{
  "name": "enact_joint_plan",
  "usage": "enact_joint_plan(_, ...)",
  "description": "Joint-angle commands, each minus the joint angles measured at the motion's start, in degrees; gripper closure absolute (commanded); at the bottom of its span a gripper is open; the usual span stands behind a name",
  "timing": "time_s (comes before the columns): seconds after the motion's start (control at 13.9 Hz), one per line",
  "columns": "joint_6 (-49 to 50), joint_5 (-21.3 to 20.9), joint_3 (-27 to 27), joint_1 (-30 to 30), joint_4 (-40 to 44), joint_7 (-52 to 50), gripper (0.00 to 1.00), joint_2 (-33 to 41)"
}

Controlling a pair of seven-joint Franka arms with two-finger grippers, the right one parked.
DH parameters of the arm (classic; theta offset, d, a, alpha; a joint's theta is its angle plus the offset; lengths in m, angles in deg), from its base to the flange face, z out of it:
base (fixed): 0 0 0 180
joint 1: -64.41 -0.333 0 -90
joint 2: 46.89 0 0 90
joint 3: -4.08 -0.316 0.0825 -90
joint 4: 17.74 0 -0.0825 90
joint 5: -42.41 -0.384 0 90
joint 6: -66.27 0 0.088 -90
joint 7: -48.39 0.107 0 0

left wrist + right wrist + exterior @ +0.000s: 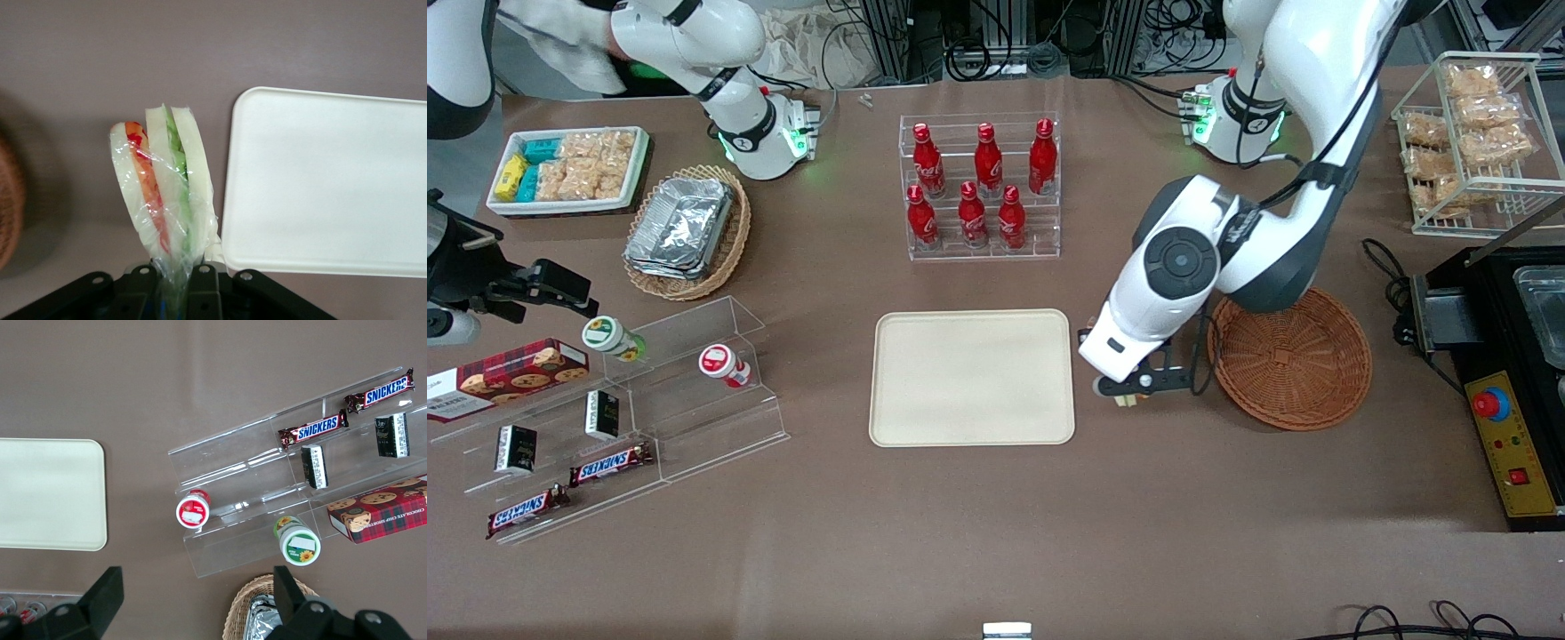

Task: Place sandwich from basket to tray
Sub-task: 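Carry the sandwich with the left gripper over to the cream tray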

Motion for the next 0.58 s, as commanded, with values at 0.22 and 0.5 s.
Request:
enact_joint_plan(0.22,-6.21,-1.07,-0.28,3.63,2.17,1.19,0.89,-7.23)
enact_joint_plan(0.5,-11.31,-1.25,-0.28,4.78,1.91,3.22,0.89,-11.45)
